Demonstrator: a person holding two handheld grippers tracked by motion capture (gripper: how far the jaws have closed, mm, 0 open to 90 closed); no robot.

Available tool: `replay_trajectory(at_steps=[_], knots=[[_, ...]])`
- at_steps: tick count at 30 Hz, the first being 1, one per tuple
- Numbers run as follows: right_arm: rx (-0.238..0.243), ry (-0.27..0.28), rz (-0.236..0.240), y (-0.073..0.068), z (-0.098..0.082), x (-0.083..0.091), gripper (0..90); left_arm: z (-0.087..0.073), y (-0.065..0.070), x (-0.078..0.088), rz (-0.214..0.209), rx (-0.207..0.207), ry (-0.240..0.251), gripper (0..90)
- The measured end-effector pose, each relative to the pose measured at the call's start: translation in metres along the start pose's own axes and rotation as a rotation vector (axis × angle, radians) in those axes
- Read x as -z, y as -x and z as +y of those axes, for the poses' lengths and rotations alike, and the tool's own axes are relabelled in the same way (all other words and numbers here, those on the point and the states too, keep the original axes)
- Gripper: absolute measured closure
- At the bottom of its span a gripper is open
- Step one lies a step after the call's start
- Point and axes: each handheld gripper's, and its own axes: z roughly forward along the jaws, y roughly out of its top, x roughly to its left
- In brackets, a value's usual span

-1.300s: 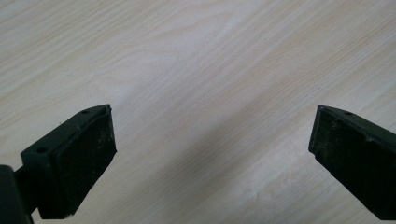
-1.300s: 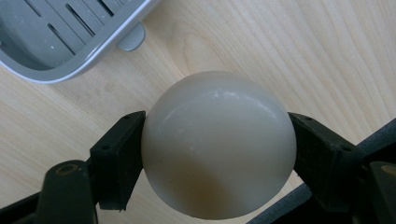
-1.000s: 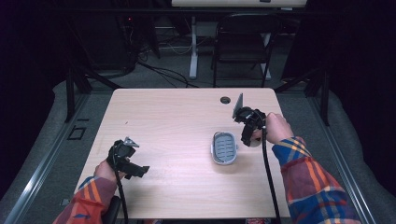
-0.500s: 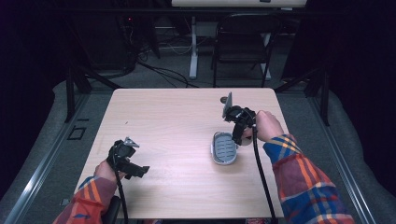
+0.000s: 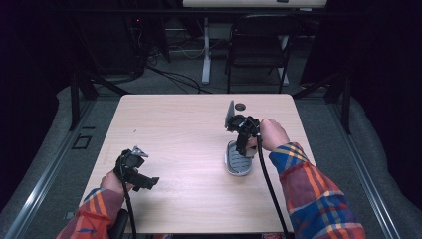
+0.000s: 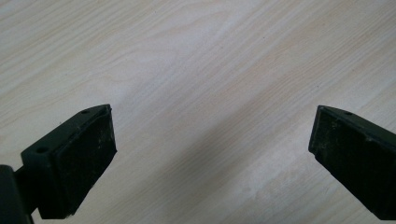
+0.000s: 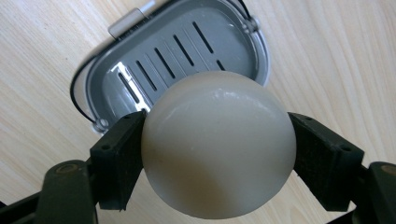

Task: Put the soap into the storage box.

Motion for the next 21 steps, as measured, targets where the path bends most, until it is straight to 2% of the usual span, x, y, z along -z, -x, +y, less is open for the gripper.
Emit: replay_trajectory(at_steps=[15,21], knots=[[0.041,-0.002,0.031,-0.013,0.018,-0.013,23.1,0.0,0.0,0.0,0.0,-0.003,-0.004,0.6],[0.045,-0.005,0.041,-0.015,0.02,-0.021,23.1,0.0,0.0,-0.001,0.0,-0.003,-0.005,0.6]])
